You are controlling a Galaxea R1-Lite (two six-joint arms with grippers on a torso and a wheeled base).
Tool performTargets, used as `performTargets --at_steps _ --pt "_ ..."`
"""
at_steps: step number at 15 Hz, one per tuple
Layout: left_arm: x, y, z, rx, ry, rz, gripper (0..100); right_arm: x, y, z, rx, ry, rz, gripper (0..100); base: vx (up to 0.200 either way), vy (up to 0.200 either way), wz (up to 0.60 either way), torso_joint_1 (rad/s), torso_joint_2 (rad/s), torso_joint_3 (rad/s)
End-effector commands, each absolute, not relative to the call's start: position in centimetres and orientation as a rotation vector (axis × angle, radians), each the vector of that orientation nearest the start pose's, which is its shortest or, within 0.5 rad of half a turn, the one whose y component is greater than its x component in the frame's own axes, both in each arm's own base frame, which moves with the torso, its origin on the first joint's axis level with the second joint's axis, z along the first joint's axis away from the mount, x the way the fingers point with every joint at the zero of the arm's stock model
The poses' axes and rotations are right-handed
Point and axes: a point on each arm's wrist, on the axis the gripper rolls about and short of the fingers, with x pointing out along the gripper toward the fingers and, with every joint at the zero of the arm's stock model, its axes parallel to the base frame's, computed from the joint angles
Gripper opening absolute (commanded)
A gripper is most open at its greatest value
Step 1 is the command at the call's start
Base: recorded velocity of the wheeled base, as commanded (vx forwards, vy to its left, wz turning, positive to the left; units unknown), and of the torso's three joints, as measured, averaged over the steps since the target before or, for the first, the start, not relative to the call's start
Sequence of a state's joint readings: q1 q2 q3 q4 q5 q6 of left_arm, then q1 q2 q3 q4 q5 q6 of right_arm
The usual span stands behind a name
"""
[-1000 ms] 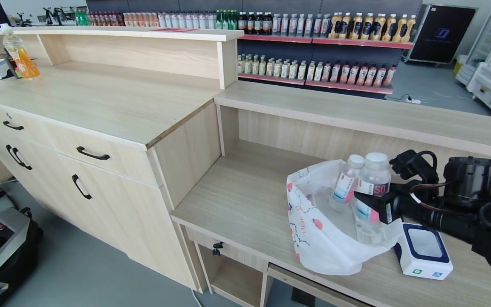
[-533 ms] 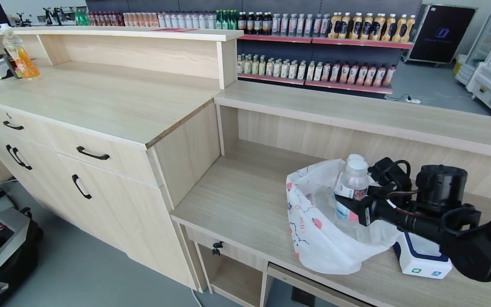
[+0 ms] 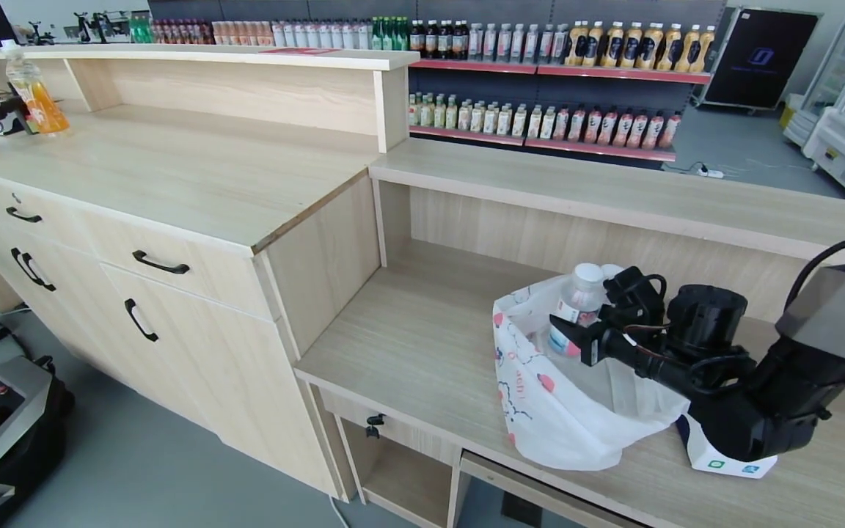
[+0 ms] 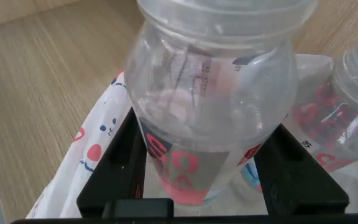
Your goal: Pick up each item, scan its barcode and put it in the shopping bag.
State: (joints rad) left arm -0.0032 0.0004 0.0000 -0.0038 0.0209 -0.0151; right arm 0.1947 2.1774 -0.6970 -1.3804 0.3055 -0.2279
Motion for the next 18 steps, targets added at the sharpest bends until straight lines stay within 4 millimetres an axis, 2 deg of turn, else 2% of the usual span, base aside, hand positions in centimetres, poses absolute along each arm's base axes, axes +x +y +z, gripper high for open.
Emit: performTargets --at_steps 1,6,11,18 --pt "-2.3 0.1 7.6 -0.015 -0.005 0.018 100 36.8 7.9 4.5 -0.214 0.067 0.511 0 0.000 0.000 0.00 0.000 0.00 0.000" --pt "-2.3 0.1 7.6 -0.015 -0.005 0.018 100 37.4 8.1 2.3 -0.213 0.078 0.514 0 0.000 0.000 0.00 0.000 0.00 0.000" --pt "-2.3 0.1 7.6 -0.015 -0.005 0.018 100 38.3 9.1 2.0 -0.188 0.061 0.537 0 0.000 0.000 0.00 0.000 0.00 0.000" --pt "-2.3 0.1 7.6 -0.015 -0.005 0.018 100 37.0 8.5 0.9 -0.185 0.129 0.535 0 0.000 0.000 0.00 0.000 0.00 0.000"
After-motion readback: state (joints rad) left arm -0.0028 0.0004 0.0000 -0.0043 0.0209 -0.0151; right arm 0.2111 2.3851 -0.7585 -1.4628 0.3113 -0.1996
